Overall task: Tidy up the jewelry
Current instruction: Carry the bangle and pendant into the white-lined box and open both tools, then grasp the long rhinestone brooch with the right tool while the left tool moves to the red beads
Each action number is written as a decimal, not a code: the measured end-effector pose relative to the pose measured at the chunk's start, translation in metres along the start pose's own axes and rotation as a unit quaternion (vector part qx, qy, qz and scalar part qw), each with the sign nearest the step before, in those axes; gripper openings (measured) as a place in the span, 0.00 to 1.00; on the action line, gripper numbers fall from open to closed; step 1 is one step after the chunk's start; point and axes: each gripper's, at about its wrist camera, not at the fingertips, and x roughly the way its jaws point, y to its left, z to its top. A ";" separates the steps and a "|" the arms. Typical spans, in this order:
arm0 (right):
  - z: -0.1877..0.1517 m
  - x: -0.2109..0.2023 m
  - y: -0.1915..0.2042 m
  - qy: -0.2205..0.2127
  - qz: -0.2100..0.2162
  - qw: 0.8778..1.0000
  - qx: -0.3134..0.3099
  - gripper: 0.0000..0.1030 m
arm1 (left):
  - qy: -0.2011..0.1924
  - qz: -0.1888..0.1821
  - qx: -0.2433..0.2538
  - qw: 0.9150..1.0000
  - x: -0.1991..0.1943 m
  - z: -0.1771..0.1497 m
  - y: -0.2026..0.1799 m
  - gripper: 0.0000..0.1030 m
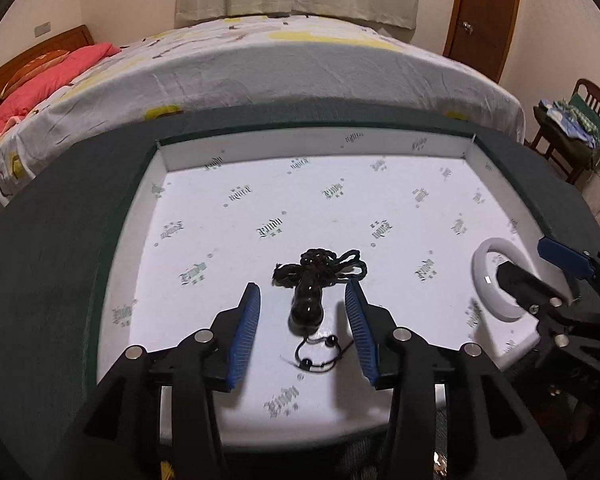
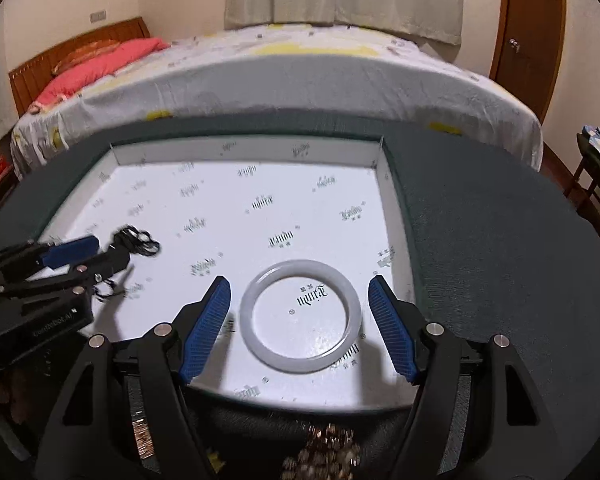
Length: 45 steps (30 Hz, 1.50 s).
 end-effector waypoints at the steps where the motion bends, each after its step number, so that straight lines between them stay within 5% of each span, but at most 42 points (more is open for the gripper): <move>1: 0.000 -0.005 0.000 -0.005 0.001 1.000 0.001 0.68 | -0.010 -0.001 -0.002 1.000 -0.008 -0.002 0.001 0.43; 6: -0.019 -0.049 0.010 -0.032 0.007 0.999 0.002 0.68 | -0.045 0.007 -0.011 0.999 -0.049 -0.018 0.003 0.51; 16: -0.086 -0.112 0.026 -0.031 0.017 0.999 -0.006 0.65 | -0.046 0.052 -0.031 0.997 -0.109 -0.085 0.014 0.52; 29: -0.140 -0.127 0.049 -0.001 0.050 0.999 -0.022 0.51 | -0.036 0.083 -0.054 0.994 -0.142 -0.141 0.021 0.52; 45: -0.155 -0.112 0.060 0.030 0.059 0.997 -0.034 0.42 | -0.032 0.088 -0.055 0.994 -0.141 -0.150 0.018 0.52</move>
